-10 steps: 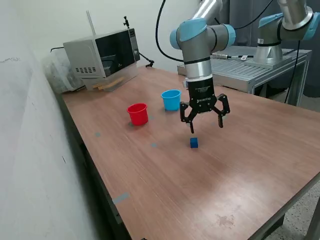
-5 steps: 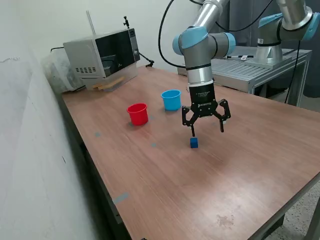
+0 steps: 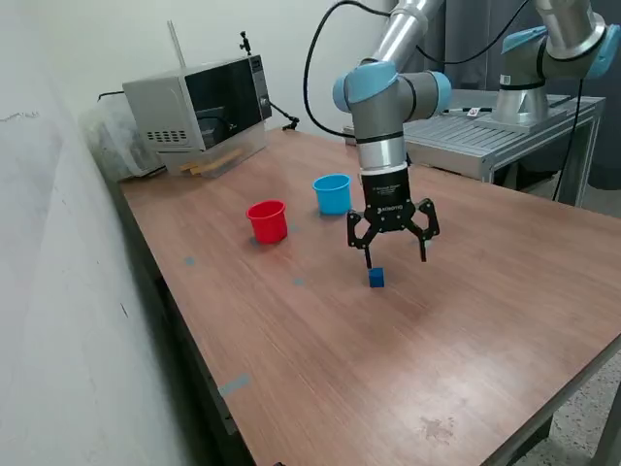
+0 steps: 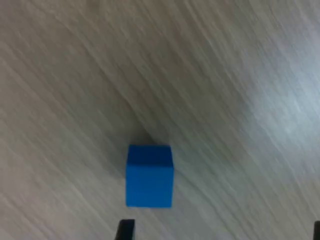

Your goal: Place red objects in the red bin, and blue objects in the blue bin.

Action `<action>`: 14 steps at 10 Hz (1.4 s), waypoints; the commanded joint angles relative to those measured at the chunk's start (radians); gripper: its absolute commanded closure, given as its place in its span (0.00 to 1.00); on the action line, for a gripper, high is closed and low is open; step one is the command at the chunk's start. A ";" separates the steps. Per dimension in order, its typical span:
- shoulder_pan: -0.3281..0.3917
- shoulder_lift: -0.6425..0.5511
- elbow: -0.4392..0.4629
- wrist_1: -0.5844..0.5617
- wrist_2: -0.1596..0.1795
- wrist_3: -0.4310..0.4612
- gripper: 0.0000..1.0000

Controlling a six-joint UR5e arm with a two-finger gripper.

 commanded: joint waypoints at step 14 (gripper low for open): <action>0.010 0.031 -0.050 0.009 -0.189 0.005 0.00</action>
